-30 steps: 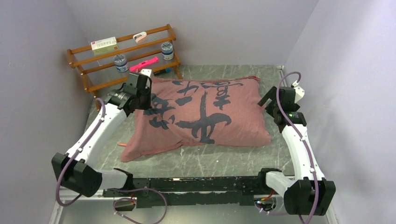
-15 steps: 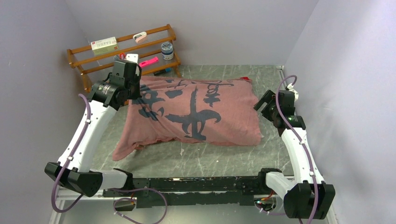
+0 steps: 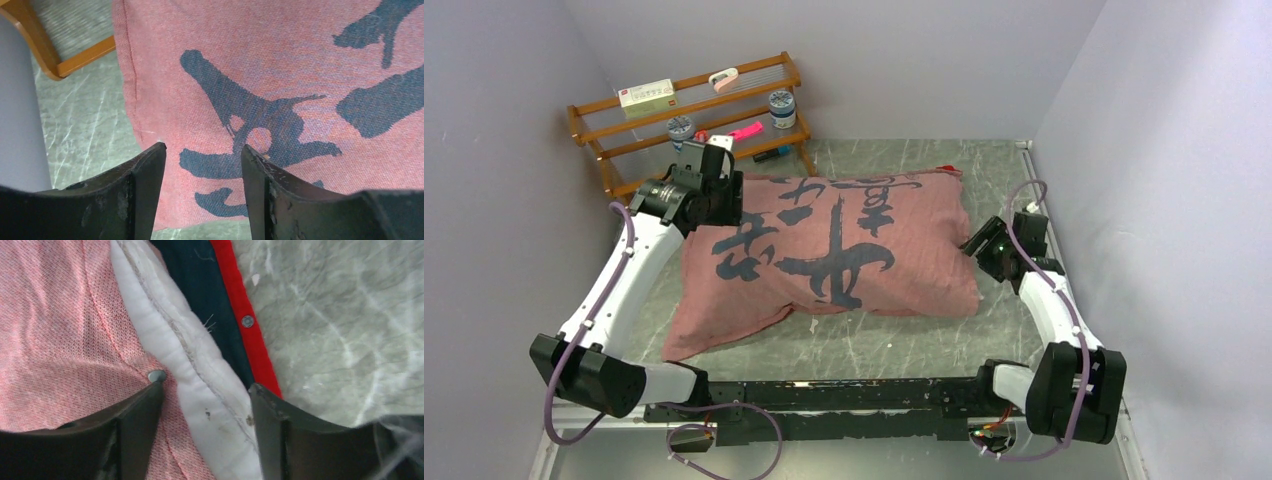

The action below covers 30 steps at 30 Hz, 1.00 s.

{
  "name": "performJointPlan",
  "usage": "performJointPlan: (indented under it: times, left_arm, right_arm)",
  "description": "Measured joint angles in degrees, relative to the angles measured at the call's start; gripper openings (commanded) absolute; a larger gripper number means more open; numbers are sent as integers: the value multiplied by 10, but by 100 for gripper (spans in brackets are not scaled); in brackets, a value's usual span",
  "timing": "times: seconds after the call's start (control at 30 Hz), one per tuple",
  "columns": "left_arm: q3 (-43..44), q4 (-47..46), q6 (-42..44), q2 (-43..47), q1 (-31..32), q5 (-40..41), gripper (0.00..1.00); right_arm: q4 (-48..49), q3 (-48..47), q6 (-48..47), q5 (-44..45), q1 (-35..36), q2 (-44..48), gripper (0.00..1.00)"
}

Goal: Put the pillow into the pillowcase

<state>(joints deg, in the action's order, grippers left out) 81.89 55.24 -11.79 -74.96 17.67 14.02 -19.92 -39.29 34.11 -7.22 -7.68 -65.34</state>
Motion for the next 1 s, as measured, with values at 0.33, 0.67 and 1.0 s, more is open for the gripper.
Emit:
performJointPlan:
  times: [0.33,0.67,1.0]
  left_arm:
    - [25,-41,-3,1,41,-109,64]
    - [105,-117,-66,-46,123,-234,66]
    - [249,-165,-107,-170,155,-307,76]
  right_arm:
    - [164,66,38,-231,-30,-1,30]
    - [289,10,105,-300,185,56,28]
    - [268,-115,24,-287,454,9,28]
